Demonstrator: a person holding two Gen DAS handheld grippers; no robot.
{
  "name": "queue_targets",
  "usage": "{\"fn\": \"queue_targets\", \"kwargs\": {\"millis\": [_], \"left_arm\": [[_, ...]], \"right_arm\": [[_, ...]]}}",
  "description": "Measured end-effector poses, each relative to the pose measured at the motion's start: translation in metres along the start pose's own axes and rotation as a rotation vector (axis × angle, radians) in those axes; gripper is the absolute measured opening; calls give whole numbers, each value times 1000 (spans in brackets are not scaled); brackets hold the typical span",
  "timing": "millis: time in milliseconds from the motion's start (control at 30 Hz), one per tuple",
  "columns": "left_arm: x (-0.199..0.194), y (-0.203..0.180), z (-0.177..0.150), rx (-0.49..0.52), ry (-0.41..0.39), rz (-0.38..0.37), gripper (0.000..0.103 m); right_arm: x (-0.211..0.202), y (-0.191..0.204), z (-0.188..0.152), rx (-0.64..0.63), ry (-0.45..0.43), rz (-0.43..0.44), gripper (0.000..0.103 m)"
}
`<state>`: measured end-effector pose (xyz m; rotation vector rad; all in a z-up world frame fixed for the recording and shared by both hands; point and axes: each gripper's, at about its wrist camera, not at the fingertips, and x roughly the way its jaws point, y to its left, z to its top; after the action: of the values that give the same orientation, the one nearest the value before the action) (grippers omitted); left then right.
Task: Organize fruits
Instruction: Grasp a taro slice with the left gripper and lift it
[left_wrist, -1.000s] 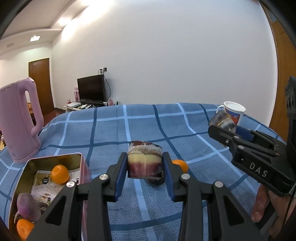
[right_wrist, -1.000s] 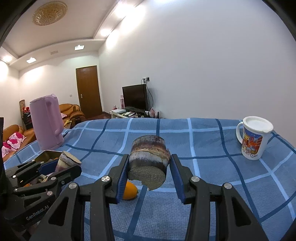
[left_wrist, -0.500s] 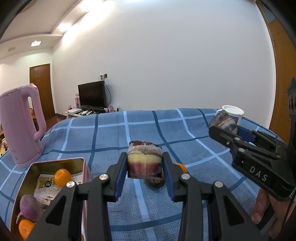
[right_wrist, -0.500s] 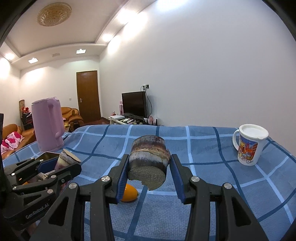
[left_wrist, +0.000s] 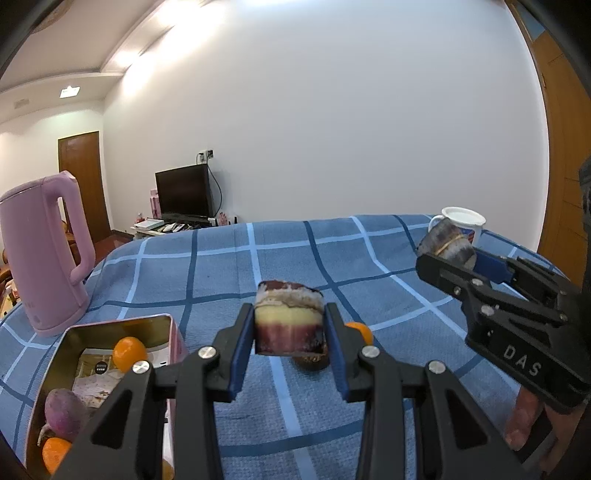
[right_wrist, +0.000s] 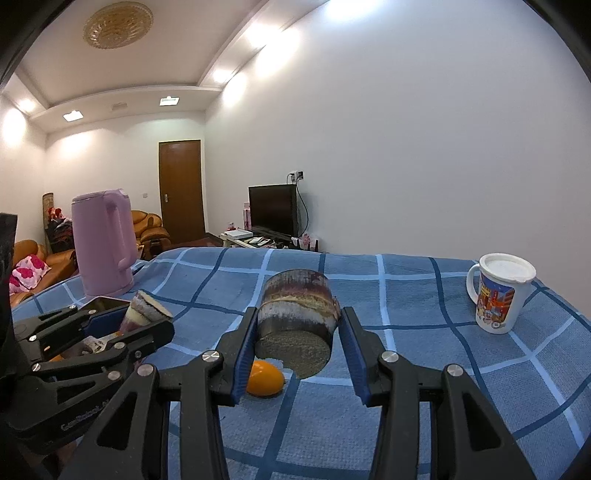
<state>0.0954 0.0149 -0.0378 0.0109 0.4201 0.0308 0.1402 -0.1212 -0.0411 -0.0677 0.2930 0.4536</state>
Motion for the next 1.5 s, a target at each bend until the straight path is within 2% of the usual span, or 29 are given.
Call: {"fn": "queue_targets", "kwargs": {"millis": [867,1500], "left_arm": [[-9,12,-5,-26,17,9,39],[-19,30,-10,-50,15,40,39]], "right_arm": [[-15,22,-5,-21,4,37,46],[-10,48,-6,-48,36,72,46]]}}
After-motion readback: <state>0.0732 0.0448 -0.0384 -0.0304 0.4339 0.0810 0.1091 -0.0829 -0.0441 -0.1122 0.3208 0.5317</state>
